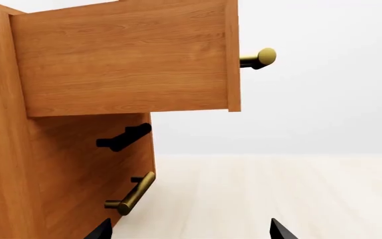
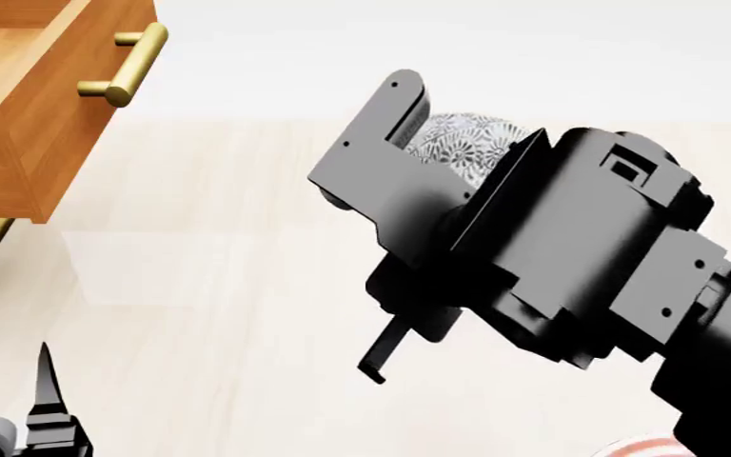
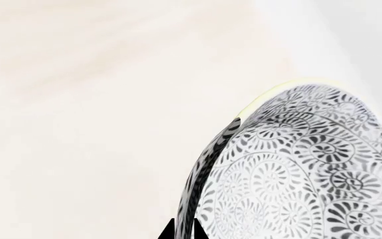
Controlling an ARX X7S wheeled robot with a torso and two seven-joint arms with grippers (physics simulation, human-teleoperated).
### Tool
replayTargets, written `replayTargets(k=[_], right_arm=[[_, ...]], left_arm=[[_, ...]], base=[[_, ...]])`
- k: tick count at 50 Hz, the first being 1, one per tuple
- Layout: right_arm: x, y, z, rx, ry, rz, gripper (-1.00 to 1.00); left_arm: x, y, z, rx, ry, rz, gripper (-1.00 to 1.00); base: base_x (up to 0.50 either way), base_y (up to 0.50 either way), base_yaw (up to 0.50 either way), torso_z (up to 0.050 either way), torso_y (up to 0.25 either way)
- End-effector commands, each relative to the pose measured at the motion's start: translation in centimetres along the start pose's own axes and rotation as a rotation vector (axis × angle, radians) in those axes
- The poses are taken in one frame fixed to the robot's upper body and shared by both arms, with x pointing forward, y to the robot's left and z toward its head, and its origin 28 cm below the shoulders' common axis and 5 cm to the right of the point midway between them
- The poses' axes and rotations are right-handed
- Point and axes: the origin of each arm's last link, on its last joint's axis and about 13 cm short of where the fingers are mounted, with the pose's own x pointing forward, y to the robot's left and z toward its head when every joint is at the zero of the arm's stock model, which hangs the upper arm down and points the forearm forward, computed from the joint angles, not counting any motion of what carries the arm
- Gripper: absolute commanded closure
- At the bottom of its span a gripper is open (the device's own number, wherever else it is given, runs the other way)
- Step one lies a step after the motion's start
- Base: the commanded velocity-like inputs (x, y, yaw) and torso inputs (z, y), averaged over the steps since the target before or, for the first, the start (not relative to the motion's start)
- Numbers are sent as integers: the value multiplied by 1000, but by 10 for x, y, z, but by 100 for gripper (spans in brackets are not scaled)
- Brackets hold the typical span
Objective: Put the bowl on the plate.
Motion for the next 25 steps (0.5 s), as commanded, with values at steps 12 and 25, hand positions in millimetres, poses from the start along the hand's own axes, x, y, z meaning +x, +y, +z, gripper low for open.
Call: replayTargets(k=[12, 25], right_arm=[[-61, -20, 2, -33, 131, -165, 100], [-88, -22, -7, -68, 224, -167, 100]], left_arm=[[0, -2, 0, -8, -4, -18, -100], [-1, -2, -1, -10, -3, -20, -100]], base=[[0, 0, 0, 0, 0], [0, 0, 0, 0, 0]])
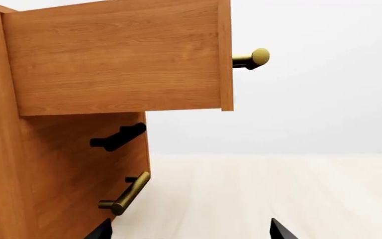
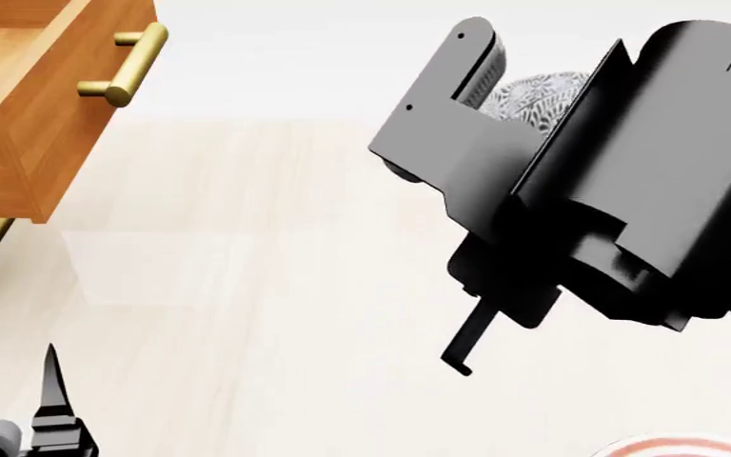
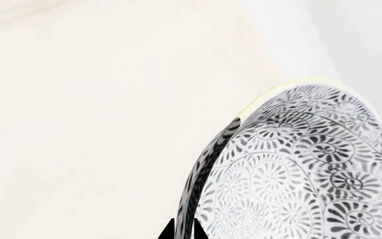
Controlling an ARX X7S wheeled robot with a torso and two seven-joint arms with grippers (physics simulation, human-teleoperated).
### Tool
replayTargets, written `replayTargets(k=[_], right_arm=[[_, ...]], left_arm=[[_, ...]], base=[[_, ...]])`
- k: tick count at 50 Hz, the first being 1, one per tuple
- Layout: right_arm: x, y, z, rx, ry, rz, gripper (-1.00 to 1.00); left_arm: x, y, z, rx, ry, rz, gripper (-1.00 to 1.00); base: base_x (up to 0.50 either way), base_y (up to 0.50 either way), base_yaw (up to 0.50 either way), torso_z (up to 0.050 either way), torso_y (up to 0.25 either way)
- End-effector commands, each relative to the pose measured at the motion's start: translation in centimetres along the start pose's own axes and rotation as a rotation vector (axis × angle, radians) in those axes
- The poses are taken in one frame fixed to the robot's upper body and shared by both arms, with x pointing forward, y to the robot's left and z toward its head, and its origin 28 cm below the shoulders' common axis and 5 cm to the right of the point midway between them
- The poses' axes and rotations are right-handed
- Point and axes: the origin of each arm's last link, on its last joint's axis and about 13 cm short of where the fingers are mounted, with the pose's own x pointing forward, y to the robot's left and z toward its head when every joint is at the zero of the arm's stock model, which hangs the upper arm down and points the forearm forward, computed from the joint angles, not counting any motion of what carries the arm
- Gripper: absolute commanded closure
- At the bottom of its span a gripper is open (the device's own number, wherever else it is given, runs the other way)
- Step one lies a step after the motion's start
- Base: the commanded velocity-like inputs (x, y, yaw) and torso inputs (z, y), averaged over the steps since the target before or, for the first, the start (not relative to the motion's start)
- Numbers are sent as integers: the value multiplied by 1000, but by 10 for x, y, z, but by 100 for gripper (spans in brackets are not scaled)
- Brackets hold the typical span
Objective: Put the bowl on the plate.
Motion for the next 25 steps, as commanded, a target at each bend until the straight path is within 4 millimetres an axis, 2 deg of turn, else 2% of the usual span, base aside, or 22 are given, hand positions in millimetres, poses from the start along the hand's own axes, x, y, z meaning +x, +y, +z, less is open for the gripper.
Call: replayTargets(k=[1, 10, 25], right_arm=[[-22, -6, -12, -27, 70, -53, 100], [-42, -5, -35, 12, 75, -64, 100], [-59, -3, -63, 79, 94, -93, 100]], left_arm=[[-1, -1, -1, -2, -1, -5, -100], [-1, -1, 0, 0, 0, -3, -100], [-1, -2, -1, 2, 6, -7, -100]], base=[[0, 0, 0, 0, 0], [0, 0, 0, 0, 0], [0, 0, 0, 0, 1]])
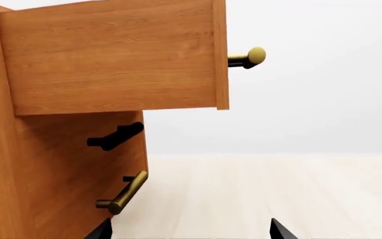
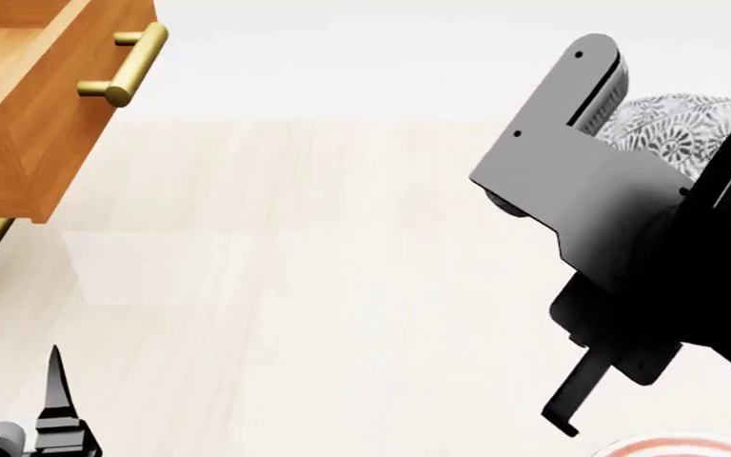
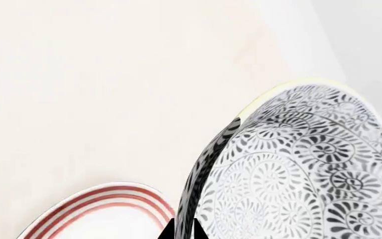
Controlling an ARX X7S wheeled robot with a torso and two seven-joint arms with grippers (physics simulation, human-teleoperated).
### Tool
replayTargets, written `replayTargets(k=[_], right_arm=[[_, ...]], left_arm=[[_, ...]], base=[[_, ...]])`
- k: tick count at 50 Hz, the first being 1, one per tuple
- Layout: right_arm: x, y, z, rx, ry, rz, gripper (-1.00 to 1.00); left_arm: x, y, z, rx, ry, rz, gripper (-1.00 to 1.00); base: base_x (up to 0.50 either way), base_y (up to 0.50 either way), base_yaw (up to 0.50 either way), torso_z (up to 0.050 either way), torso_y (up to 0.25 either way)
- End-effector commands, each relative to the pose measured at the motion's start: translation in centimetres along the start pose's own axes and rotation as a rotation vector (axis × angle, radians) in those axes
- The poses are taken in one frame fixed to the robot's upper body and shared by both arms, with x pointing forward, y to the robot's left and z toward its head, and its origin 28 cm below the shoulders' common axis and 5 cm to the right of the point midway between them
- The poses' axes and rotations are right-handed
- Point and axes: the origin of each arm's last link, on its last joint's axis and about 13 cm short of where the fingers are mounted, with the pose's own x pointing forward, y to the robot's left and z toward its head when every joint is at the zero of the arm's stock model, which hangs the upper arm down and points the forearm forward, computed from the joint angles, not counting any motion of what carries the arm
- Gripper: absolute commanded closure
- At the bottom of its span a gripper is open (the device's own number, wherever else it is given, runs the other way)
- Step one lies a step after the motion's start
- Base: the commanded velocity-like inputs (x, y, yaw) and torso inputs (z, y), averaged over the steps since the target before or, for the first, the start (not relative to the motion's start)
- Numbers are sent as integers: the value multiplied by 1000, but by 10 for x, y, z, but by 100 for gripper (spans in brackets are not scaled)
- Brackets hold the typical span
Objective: Put the bowl on the plate.
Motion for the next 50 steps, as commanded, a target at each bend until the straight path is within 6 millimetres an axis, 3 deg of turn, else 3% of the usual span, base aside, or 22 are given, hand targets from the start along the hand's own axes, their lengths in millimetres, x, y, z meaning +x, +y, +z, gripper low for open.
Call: replayTargets(k=[1, 19, 50], right_arm=[[-14, -1, -23, 43, 16, -56, 100], [-25, 13, -52, 112, 52, -49, 100], [-17, 47, -97, 197, 32, 6, 100]], left_arm=[[0, 0, 0, 1, 4, 0, -100], [1, -2, -2, 1, 3, -8, -100], [2, -2, 0, 4, 4, -14, -100]], base=[[0, 0, 0, 0, 0], [0, 0, 0, 0, 1], [0, 0, 0, 0, 0]])
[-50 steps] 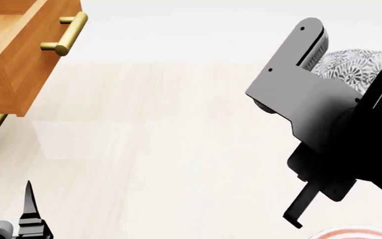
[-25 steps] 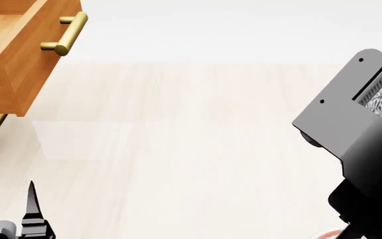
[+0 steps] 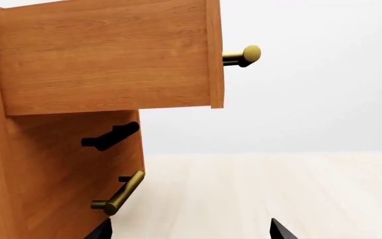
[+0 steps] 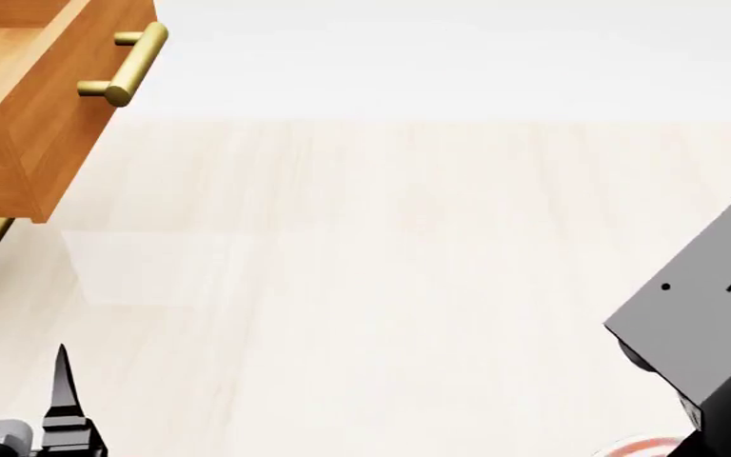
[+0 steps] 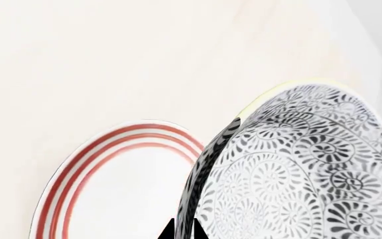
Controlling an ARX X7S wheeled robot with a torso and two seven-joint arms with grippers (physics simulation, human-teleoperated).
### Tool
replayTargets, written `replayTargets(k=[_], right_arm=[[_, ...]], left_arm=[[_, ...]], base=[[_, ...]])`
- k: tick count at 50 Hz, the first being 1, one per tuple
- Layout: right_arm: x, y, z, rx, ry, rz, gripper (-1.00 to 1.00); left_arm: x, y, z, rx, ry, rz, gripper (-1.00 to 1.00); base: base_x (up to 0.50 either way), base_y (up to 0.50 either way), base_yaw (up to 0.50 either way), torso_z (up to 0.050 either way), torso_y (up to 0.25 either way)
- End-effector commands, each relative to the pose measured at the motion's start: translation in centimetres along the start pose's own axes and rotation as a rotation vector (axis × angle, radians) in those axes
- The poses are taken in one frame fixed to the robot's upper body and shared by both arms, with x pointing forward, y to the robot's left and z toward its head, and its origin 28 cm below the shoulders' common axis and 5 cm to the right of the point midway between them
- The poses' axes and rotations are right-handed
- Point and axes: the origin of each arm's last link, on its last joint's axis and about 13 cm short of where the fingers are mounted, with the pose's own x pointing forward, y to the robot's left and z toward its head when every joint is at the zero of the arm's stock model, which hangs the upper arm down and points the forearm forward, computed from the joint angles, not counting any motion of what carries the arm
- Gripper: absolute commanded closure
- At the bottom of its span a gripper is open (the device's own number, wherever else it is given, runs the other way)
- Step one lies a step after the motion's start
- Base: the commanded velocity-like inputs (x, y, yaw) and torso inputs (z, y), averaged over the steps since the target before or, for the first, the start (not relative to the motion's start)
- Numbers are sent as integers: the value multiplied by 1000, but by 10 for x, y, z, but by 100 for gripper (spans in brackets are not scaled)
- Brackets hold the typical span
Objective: Put the bowl on the plate.
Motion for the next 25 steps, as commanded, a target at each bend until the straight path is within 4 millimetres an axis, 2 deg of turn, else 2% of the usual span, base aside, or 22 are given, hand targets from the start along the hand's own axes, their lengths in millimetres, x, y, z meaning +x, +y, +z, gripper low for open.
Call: replayTargets(k=[1, 13, 25], right_arm=[[3, 9, -18, 38, -18, -4, 100], [10, 15, -37, 98, -48, 8, 100], [16, 20, -45, 123, -48, 18, 100]], left_arm=[[0, 0, 0, 0, 1, -2, -100], [0, 0, -2, 2, 4, -4, -100], [0, 0, -2, 3, 3, -6, -100]], base=[[0, 0, 0, 0, 0], [0, 0, 0, 0, 0], [0, 0, 0, 0, 1]])
